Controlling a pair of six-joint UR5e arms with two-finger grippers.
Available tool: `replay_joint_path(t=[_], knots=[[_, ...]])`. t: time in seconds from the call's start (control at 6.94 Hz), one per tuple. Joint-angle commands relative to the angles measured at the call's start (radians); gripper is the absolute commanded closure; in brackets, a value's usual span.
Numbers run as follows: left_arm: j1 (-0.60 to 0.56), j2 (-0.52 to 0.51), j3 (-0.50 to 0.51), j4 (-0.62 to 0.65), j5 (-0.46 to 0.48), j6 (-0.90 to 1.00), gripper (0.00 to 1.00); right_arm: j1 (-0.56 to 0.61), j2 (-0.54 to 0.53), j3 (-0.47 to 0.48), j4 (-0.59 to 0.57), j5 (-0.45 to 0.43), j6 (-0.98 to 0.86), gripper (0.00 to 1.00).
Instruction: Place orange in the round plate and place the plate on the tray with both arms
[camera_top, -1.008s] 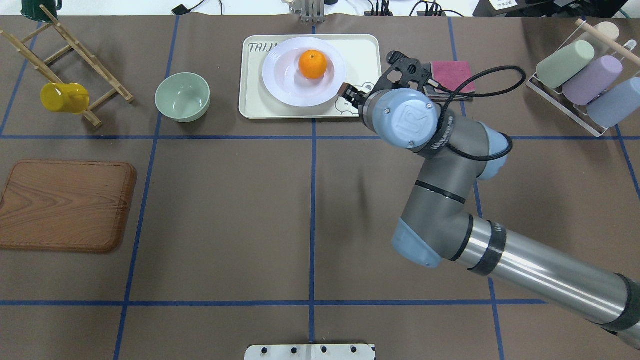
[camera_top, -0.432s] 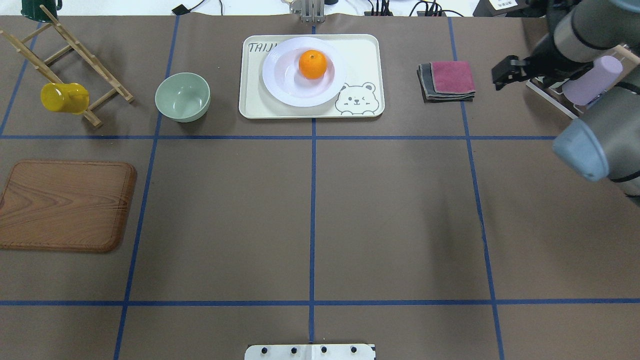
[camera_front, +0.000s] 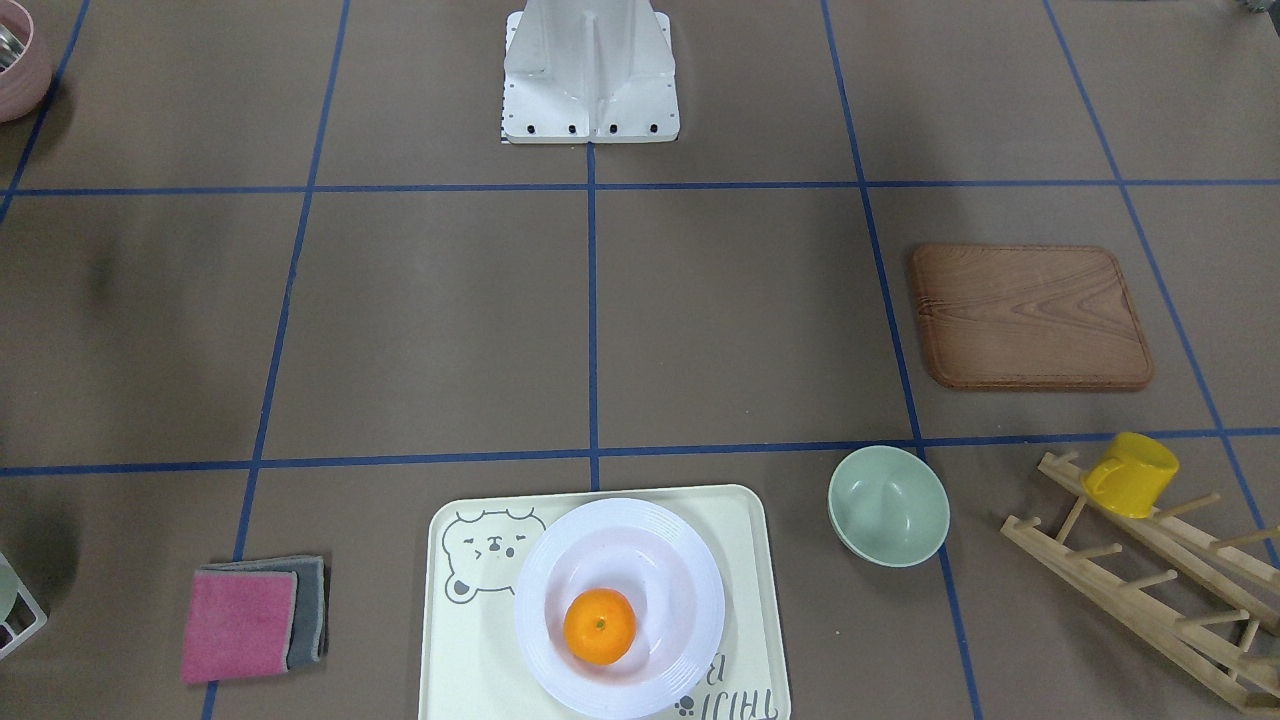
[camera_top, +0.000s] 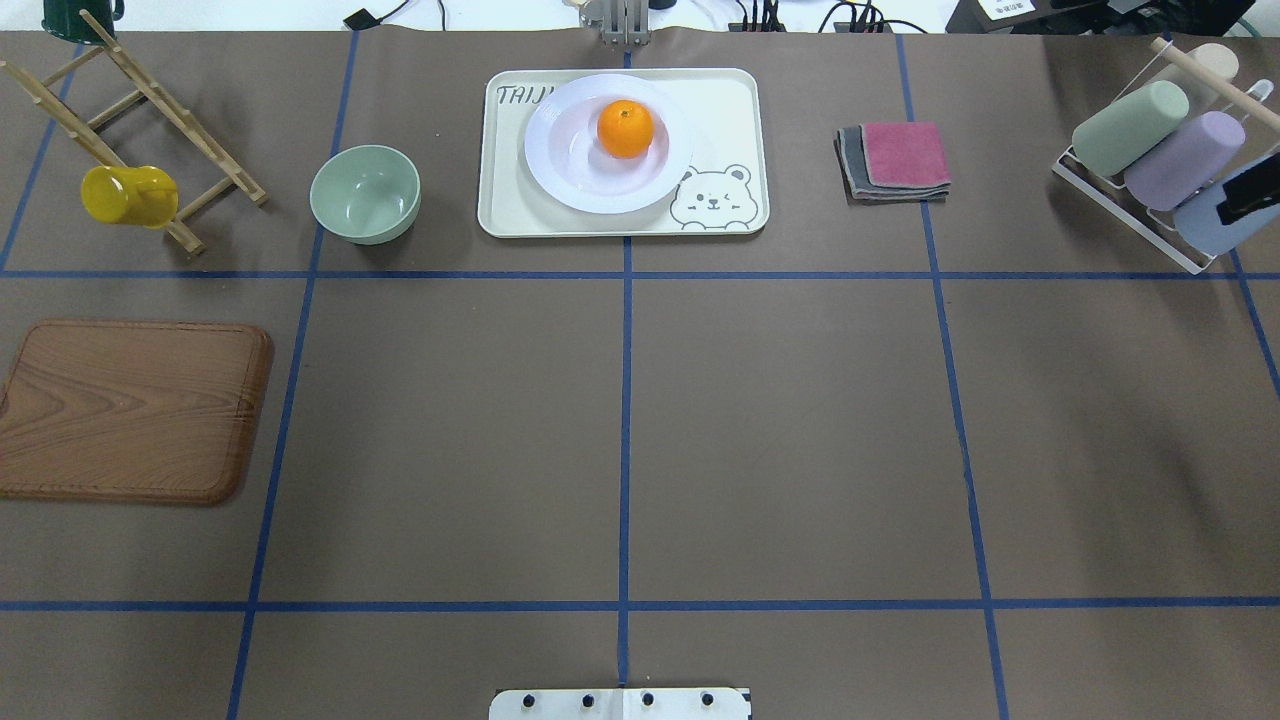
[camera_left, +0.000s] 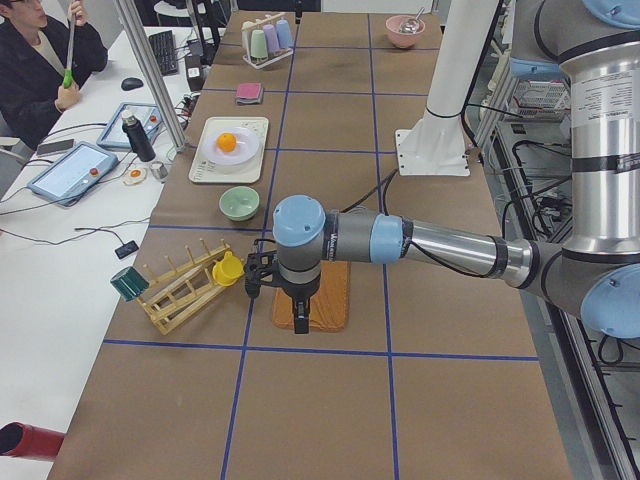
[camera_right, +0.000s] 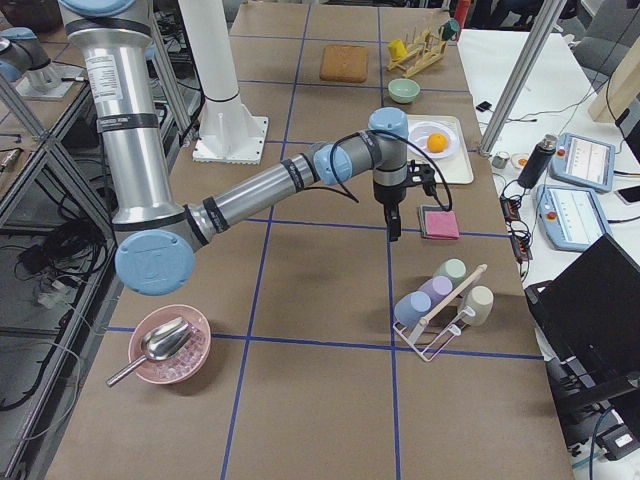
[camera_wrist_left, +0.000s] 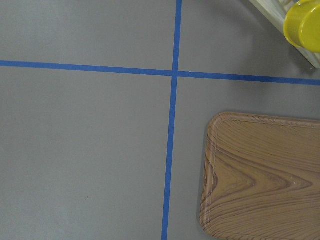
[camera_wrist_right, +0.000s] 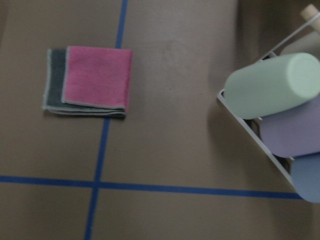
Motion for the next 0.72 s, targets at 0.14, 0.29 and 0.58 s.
replay_joint_path(t=[0.14, 0.29, 0.58], knots=[[0.002, 0.02, -0.001, -0.002, 0.007, -0.004, 0.01, 0.216, -0.228, 0.005, 0.002, 0.102, -0.195, 0.0], [0.002, 0.022, -0.007, -0.004, 0.004, -0.004, 0.01, 0.237, -0.251, 0.005, 0.002, 0.102, -0.196, 0.0], [0.003, 0.04, -0.009, -0.004, 0.005, -0.004, 0.01, 0.242, -0.252, 0.004, 0.004, 0.099, -0.196, 0.0]])
